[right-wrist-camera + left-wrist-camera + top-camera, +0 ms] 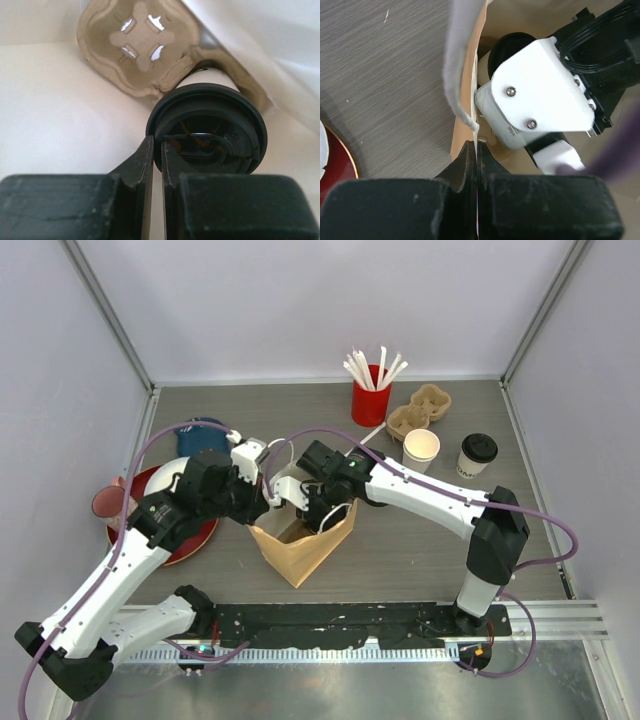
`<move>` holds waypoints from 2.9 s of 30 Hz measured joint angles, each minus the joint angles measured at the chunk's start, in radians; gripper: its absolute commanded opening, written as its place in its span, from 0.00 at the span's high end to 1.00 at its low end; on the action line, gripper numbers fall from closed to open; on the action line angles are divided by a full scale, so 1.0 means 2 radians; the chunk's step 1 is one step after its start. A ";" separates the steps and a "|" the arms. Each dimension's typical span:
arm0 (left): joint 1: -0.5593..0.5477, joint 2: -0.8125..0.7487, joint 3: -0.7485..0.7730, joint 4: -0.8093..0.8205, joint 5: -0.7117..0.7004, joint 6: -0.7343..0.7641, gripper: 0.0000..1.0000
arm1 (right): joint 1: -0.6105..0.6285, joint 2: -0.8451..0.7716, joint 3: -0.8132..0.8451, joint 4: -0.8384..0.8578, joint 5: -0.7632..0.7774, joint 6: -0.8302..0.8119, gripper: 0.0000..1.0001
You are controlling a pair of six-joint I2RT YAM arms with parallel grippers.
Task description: Pack the takeout coffee
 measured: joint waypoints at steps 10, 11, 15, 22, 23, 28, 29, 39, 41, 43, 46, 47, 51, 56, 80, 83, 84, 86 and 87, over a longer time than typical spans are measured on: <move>0.000 0.000 0.000 0.003 -0.003 0.033 1.00 | -0.009 0.005 -0.026 0.015 -0.027 0.029 0.99; 0.000 0.000 0.000 0.003 -0.003 0.036 1.00 | -0.009 0.005 -0.026 0.016 -0.027 0.033 0.99; 0.000 0.000 0.000 0.004 -0.002 0.048 1.00 | -0.010 0.006 -0.028 0.022 -0.028 0.050 0.99; -0.004 -0.001 0.000 0.007 -0.001 0.059 1.00 | -0.018 -0.017 -0.075 0.073 -0.050 0.086 0.99; -0.004 -0.002 0.000 0.007 -0.001 0.059 1.00 | -0.018 -0.020 -0.081 0.081 -0.051 0.092 0.99; -0.004 -0.004 0.000 0.007 -0.001 0.061 1.00 | -0.019 -0.027 -0.101 0.114 -0.054 0.113 0.99; -0.004 -0.004 0.000 0.007 -0.001 0.061 1.00 | -0.020 -0.027 -0.103 0.120 -0.056 0.117 0.99; -0.004 -0.004 0.000 0.007 -0.003 0.063 1.00 | -0.024 -0.025 -0.093 0.134 -0.050 0.120 0.84; -0.004 -0.004 0.000 0.007 -0.002 0.063 1.00 | -0.024 -0.027 -0.092 0.132 -0.042 0.116 0.78; -0.004 -0.004 0.000 0.007 -0.002 0.063 1.00 | -0.023 -0.028 -0.089 0.125 -0.033 0.111 0.72; -0.004 -0.004 0.000 0.006 -0.002 0.065 1.00 | -0.019 -0.028 -0.084 0.113 -0.022 0.105 0.64; -0.004 -0.004 0.000 0.006 -0.001 0.065 1.00 | -0.018 -0.029 -0.084 0.111 -0.019 0.104 0.63; -0.004 -0.004 0.000 0.006 0.000 0.068 1.00 | -0.015 -0.034 -0.083 0.101 -0.007 0.101 0.57; -0.004 -0.004 0.000 0.005 0.004 0.072 1.00 | -0.015 -0.035 -0.074 0.081 0.011 0.097 0.54; -0.008 0.010 0.013 -0.005 0.017 0.090 1.00 | -0.001 -0.058 -0.027 0.056 0.040 0.117 0.43; -0.009 0.010 0.013 -0.005 0.017 0.094 1.00 | -0.001 -0.063 -0.027 0.055 0.039 0.125 0.42; -0.010 0.010 0.013 -0.005 0.017 0.095 1.00 | -0.001 -0.064 -0.027 0.055 0.039 0.127 0.42; -0.010 0.010 0.014 -0.005 0.017 0.096 1.00 | 0.000 -0.066 -0.023 0.055 0.038 0.133 0.42; -0.010 0.009 0.014 -0.005 0.017 0.097 1.00 | 0.000 -0.066 -0.019 0.054 0.038 0.137 0.42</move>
